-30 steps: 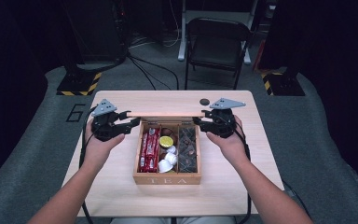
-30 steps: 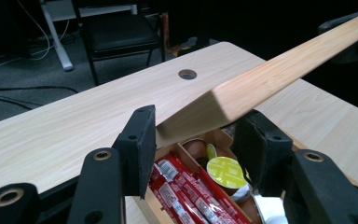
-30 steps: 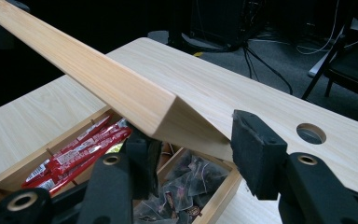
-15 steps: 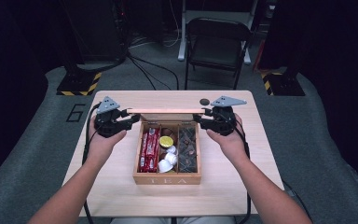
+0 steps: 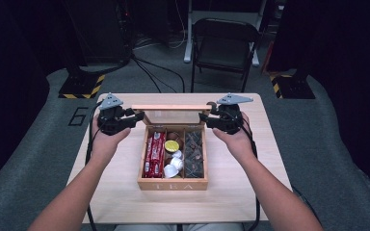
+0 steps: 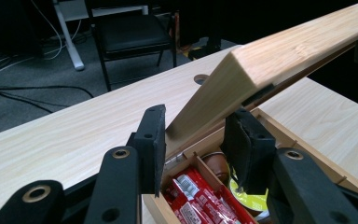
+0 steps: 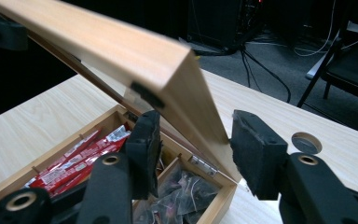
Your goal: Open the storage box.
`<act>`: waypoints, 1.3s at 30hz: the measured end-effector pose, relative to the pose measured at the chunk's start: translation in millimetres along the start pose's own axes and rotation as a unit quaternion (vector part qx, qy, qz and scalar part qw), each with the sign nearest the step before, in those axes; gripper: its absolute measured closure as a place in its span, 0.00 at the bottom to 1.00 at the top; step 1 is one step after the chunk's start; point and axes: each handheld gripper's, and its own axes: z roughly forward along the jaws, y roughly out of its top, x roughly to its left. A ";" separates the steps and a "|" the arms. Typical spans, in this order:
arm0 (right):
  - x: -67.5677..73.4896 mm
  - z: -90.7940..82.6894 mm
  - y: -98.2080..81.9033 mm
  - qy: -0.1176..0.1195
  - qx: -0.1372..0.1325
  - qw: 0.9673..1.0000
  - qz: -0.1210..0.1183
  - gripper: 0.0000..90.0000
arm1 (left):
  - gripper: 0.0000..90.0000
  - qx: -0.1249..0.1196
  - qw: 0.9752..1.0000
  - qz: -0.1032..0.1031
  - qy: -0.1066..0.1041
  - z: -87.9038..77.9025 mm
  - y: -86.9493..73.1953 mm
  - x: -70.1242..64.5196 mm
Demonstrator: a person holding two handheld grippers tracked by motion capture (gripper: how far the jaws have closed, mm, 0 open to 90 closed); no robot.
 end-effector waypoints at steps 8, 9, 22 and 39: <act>-6.3 9.6 -0.2 -0.008 0.007 1.000 -0.013 0.57 | 0.67 0.004 1.000 -0.002 -0.001 4.1 7.4 5.7; -7.5 12.9 -0.5 -0.006 0.010 1.000 -0.018 0.58 | 0.67 0.006 1.000 -0.001 -0.001 4.3 8.3 5.9; -12.8 25.6 0.2 -0.019 0.013 0.999 -0.024 0.63 | 0.67 0.004 1.000 -0.004 -0.002 8.2 13.1 11.0; -18.0 28.7 1.4 -0.018 0.006 1.000 -0.021 0.67 | 0.67 -0.005 1.000 -0.014 -0.002 14.3 16.3 16.5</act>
